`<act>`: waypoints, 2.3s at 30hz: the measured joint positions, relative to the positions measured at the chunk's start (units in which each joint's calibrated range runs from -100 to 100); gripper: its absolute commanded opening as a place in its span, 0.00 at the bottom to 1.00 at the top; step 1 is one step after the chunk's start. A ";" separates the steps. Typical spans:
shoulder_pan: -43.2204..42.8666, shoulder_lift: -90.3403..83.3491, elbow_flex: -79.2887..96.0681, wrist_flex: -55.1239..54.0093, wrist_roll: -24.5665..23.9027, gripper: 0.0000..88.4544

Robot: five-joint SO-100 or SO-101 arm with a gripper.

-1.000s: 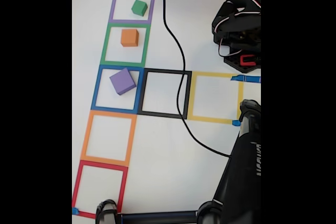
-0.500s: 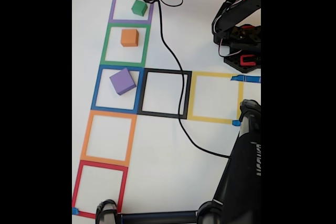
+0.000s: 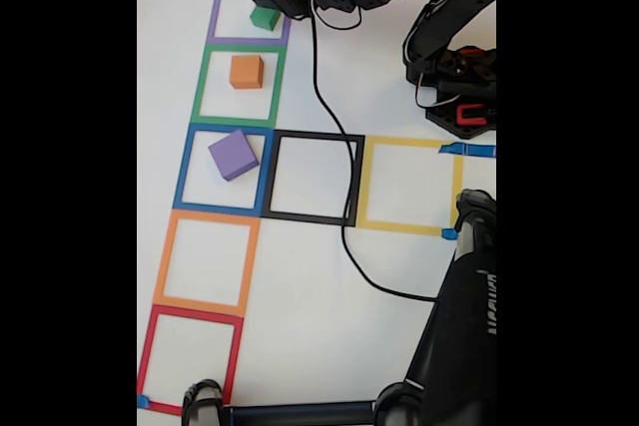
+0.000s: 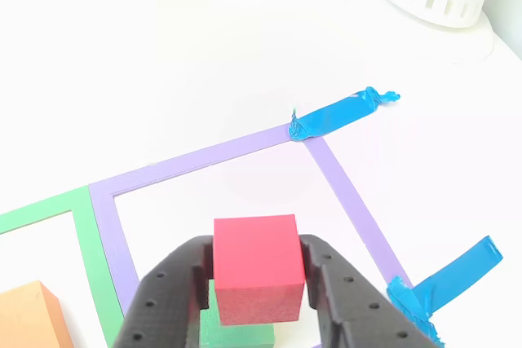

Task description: Tower of hanoi

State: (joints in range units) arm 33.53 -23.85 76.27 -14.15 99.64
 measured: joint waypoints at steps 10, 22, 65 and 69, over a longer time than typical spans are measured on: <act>0.00 8.61 0.97 -10.56 0.00 0.01; -0.70 16.38 0.97 -19.91 0.00 0.01; -2.34 23.72 1.33 -27.97 0.00 0.17; -2.34 23.81 1.33 -28.05 0.00 0.19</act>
State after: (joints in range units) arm 31.19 -0.04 77.60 -42.20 99.64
